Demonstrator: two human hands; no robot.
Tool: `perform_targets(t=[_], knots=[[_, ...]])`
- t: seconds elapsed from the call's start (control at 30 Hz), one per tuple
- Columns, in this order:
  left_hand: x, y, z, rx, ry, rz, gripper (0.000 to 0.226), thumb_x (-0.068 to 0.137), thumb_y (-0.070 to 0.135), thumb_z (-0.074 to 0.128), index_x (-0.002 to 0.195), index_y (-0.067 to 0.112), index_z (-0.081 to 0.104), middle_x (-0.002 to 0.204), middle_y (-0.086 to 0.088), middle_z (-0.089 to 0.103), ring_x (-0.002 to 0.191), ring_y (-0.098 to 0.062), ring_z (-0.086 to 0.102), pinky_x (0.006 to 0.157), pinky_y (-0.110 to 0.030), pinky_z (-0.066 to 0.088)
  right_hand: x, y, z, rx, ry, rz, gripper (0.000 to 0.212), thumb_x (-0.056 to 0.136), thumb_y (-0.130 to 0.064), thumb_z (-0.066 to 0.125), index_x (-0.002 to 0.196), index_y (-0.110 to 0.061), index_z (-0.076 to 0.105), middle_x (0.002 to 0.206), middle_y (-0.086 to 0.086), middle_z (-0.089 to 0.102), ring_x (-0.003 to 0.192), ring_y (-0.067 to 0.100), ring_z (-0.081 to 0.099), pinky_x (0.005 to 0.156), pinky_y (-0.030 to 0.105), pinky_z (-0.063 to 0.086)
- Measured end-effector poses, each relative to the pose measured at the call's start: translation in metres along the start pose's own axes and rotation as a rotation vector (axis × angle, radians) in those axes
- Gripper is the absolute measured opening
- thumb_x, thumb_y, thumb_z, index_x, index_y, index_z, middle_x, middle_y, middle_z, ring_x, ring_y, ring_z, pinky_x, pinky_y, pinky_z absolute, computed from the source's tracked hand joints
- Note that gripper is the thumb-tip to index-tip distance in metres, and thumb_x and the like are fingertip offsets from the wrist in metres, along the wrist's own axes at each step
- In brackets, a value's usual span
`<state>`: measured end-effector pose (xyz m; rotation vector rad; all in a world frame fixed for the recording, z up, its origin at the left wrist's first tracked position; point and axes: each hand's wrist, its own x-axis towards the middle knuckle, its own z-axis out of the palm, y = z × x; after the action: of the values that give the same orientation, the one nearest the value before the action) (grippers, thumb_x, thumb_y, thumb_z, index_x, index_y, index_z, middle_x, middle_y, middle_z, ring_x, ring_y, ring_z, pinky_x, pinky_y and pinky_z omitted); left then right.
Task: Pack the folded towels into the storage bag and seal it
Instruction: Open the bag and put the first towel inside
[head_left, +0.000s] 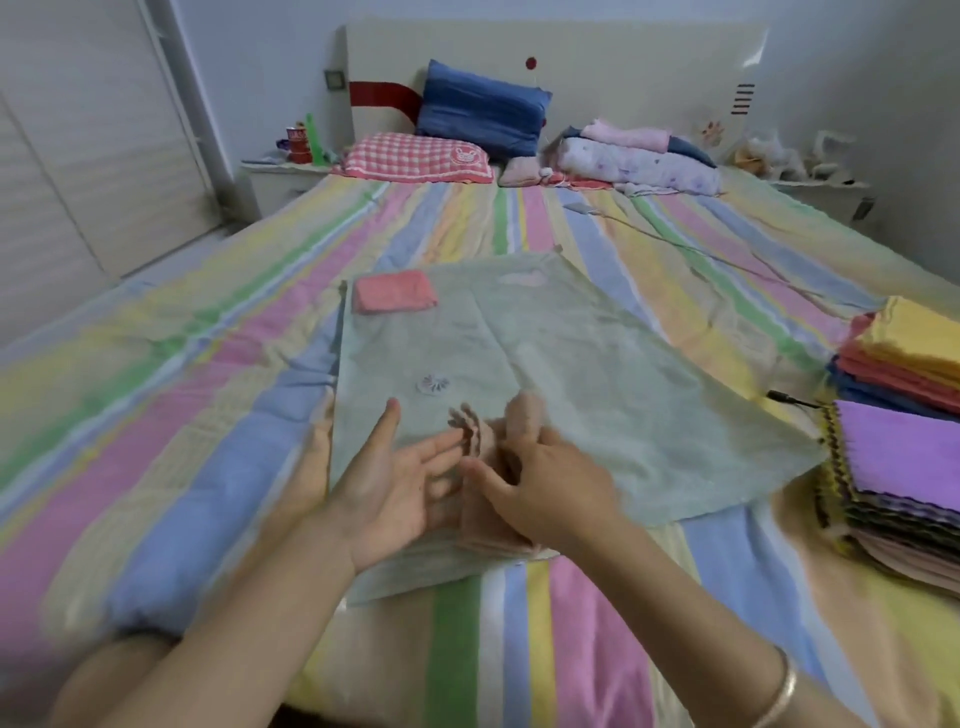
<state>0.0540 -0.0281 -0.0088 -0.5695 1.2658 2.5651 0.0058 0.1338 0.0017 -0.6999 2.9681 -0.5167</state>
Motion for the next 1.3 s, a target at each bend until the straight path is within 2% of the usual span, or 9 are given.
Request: perform_targets(t=[0.1,0.3,0.4,0.5,0.67,0.87,1.0,1.1,1.3], knots=[[-0.001,0.007,0.004,-0.016,-0.048,0.012,0.084,0.089,0.073,0.024,0.134,0.007,0.050,0.141,-0.006,0.054,0.074,-0.016,0.057,0.076,-0.032,0.039,0.001,-0.014,0.001,-0.104,-0.053,0.010,0.089,0.072,-0.086,0.037,0.126,-0.016,0.048,0.119,0.007,0.058,0.110,0.027,0.055,0.082,0.037,0.044],[0.005,0.003,0.004,0.245,-0.015,0.136,0.032,0.102,0.034,0.039,0.127,0.016,0.048,0.125,-0.010,0.065,0.107,-0.030,0.066,0.084,-0.044,0.056,0.015,0.002,-0.001,-0.004,0.025,0.096,0.051,0.085,-0.034,0.051,0.134,-0.022,0.039,0.115,0.007,0.062,0.107,0.033,0.058,0.074,0.032,0.041],[0.015,-0.020,-0.006,1.037,0.196,0.490,0.019,0.093,0.028,0.060,0.110,0.022,0.057,0.109,0.000,0.068,0.090,-0.016,0.067,0.076,-0.033,0.055,0.019,0.017,-0.008,0.085,0.046,0.148,0.023,0.083,-0.030,0.052,0.104,-0.019,0.053,0.102,0.009,0.064,0.098,0.034,0.059,0.068,0.029,0.037],[0.013,-0.038,-0.006,1.767,0.112,0.680,0.040,0.074,0.062,0.068,0.100,0.032,0.062,0.102,0.012,0.060,0.100,-0.010,0.056,0.082,-0.030,0.047,0.019,0.029,-0.016,0.097,0.052,0.180,0.015,0.082,-0.028,0.052,0.092,-0.018,0.054,0.095,0.008,0.062,0.094,0.034,0.058,0.068,0.029,0.037],[0.005,-0.042,0.012,2.116,0.110,0.751,0.045,0.078,0.059,0.061,0.112,0.030,0.062,0.110,0.006,0.064,0.107,-0.018,0.057,0.077,-0.029,0.042,0.014,0.038,-0.029,0.075,0.020,0.182,0.029,0.071,-0.047,0.037,0.077,-0.019,0.040,0.076,0.000,0.051,0.078,0.027,0.050,0.064,0.029,0.035],[0.004,-0.044,0.027,2.098,0.256,0.688,0.022,0.090,0.023,0.048,0.103,0.020,0.066,0.099,-0.009,0.070,0.095,-0.035,0.063,0.072,-0.034,0.046,0.010,0.053,-0.041,0.117,0.120,0.175,0.015,0.080,-0.020,0.051,0.067,-0.018,0.043,0.067,-0.002,0.052,0.075,0.029,0.052,0.059,0.031,0.037],[0.007,-0.033,0.030,1.887,0.324,0.587,0.014,0.084,0.035,0.061,0.091,0.025,0.069,0.094,0.005,0.071,0.094,-0.020,0.065,0.071,-0.027,0.046,0.001,0.052,-0.058,0.559,0.149,0.063,0.017,0.071,-0.013,0.050,0.083,-0.006,0.060,0.069,0.005,0.061,0.067,0.018,0.057,0.062,0.031,0.044],[0.011,-0.010,0.024,1.522,0.159,0.286,0.016,0.074,0.040,0.078,0.073,0.024,0.074,0.064,0.012,0.069,0.062,-0.003,0.062,0.056,-0.017,0.043,-0.013,0.050,-0.071,0.776,0.008,-0.041,0.030,0.064,-0.015,0.045,0.085,-0.002,0.060,0.065,0.000,0.051,0.059,0.011,0.048,0.057,0.024,0.039],[0.011,0.013,0.021,1.017,0.110,0.219,0.013,0.089,0.019,0.067,0.083,0.009,0.074,0.078,-0.006,0.076,0.082,-0.018,0.072,0.060,-0.031,0.059,-0.019,0.065,-0.064,0.337,-0.174,-0.176,0.016,0.074,-0.007,0.052,0.086,-0.003,0.061,0.071,0.008,0.061,0.066,0.015,0.054,0.063,0.032,0.044]])
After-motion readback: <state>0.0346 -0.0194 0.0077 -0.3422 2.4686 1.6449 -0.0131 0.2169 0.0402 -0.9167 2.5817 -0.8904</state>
